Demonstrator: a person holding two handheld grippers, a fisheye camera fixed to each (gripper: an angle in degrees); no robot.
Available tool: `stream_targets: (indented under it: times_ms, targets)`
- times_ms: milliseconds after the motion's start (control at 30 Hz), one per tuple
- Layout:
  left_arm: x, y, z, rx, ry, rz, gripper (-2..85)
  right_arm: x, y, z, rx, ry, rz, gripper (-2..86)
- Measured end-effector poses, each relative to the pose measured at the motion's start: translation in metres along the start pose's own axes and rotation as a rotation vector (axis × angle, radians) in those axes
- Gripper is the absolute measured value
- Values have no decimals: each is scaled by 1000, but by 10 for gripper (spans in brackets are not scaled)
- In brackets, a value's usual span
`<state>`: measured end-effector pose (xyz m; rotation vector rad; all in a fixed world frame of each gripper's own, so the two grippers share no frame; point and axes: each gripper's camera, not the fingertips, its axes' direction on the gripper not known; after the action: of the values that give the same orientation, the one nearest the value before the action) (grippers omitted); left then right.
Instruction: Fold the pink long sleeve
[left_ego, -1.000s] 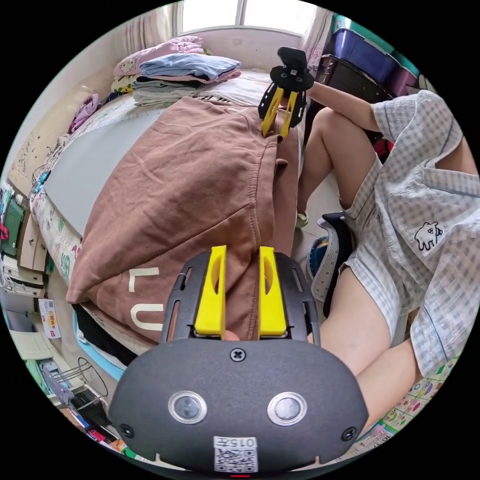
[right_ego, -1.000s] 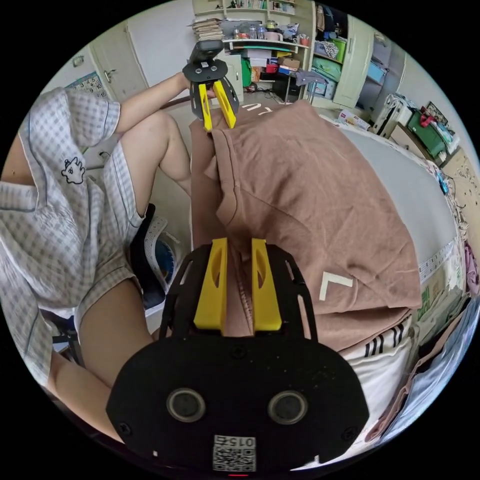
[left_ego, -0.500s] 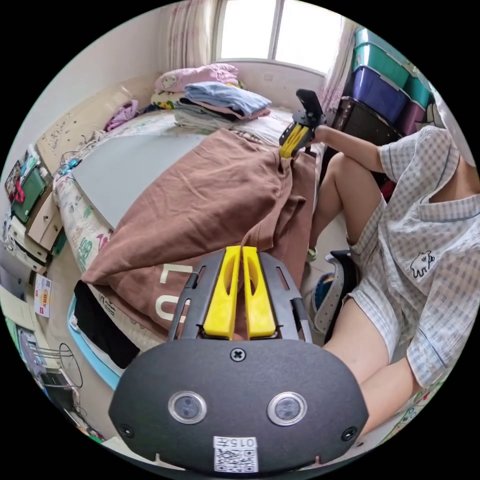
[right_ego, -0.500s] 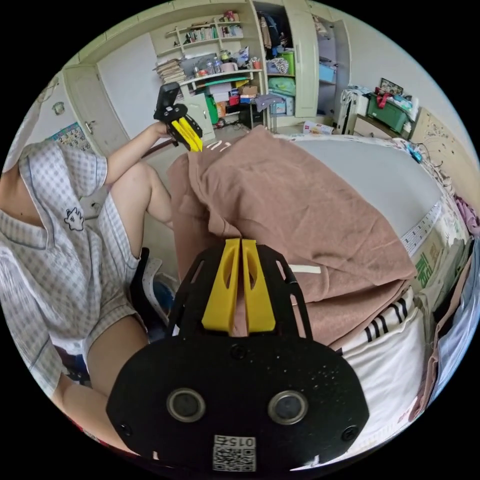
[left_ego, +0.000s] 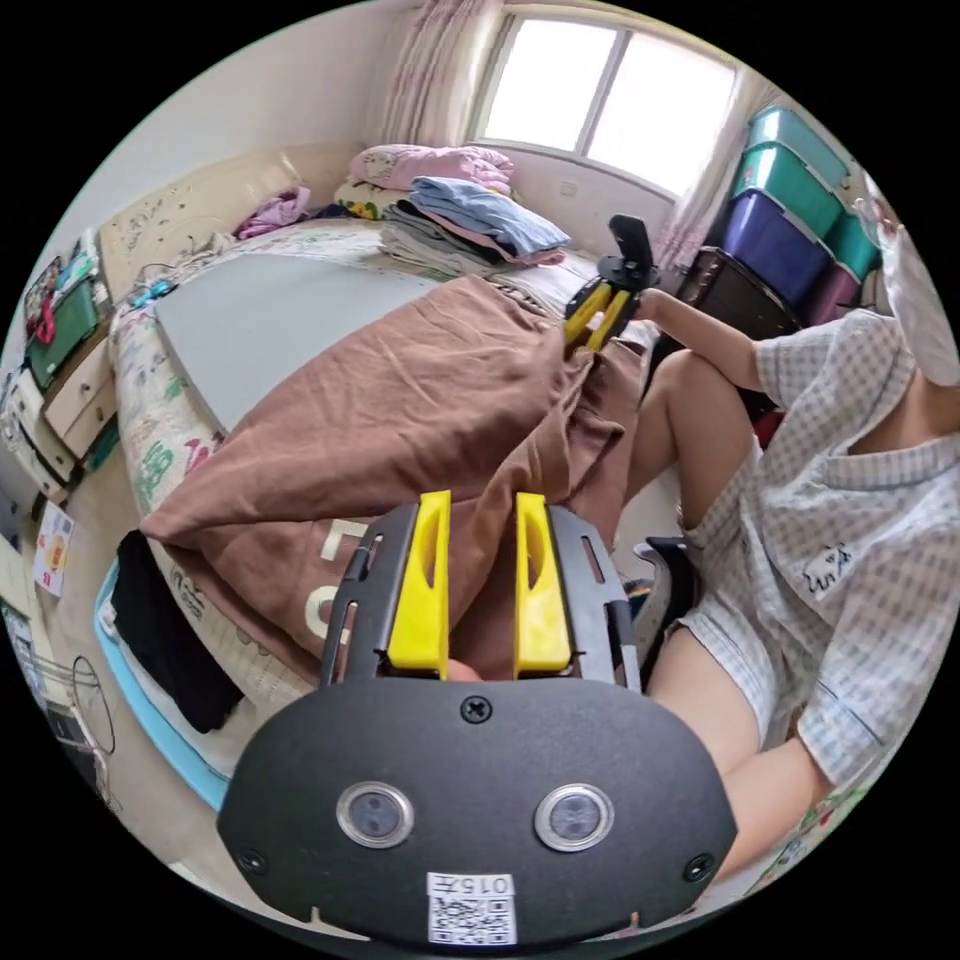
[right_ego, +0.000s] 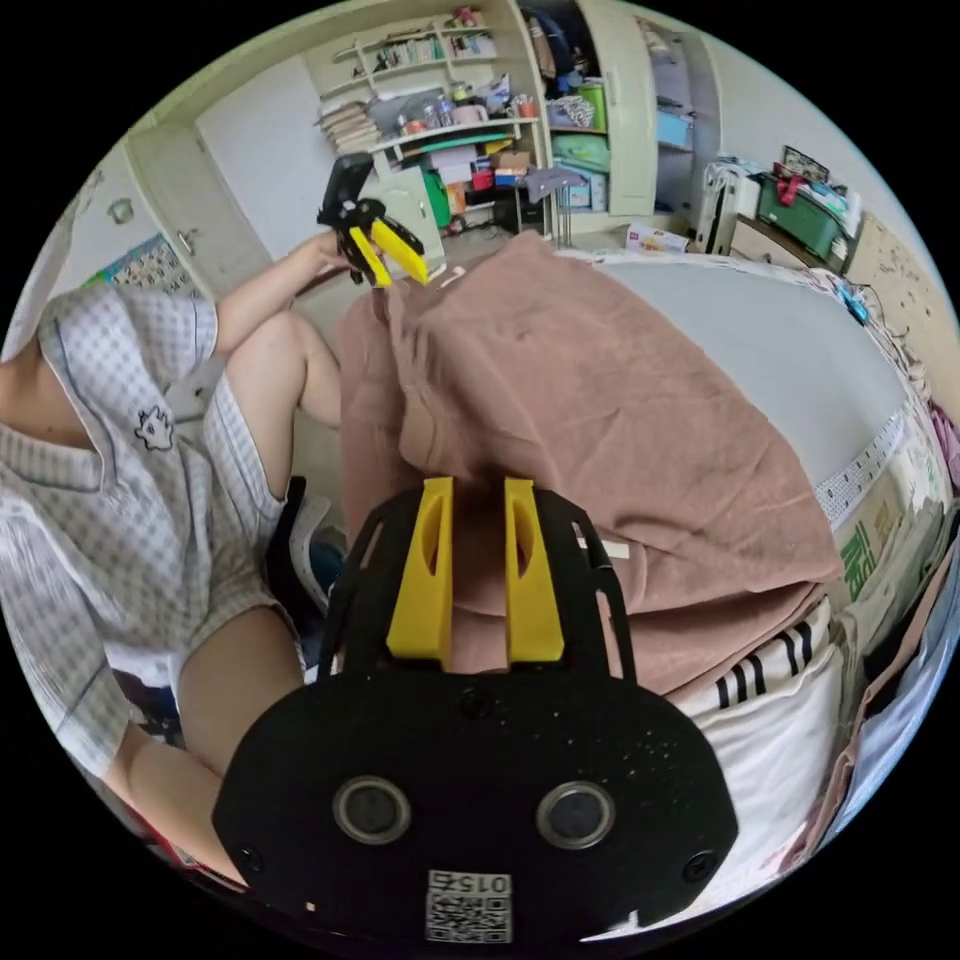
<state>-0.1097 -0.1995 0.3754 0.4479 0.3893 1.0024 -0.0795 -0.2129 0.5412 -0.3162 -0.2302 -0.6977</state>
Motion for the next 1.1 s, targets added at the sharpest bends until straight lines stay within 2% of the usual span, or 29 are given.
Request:
stream_targets:
  times_ms: [167,267,400,533,633,800,933,1000,1100]
  targets:
    - [28,-2,32,-194,3,141,131,-12,-3,21,-102,61,-94,109]
    - [33,-2,37,-212,-15,171,132,-9,-5,26,-98,147,-87,76]
    - [47,0,33,-231,8,223,134,8,-10,26,-94,130,-46,48]
    - [62,2,44,-271,-100,269,92,25,-13,24,-87,91,-32,31]
    - [62,9,40,-264,-105,261,51,35,-19,22,-100,69,1,16]
    - [49,22,12,-147,-86,155,8,48,-24,-9,-78,20,109,2]
    - [18,13,-29,-5,-160,89,0,79,-39,-79,116,102,227,0]
    - [-15,-7,-58,113,-207,8,1,112,-60,-109,180,163,337,1]
    - [-78,-73,-98,241,-387,-145,8,176,-133,-157,233,441,436,8]
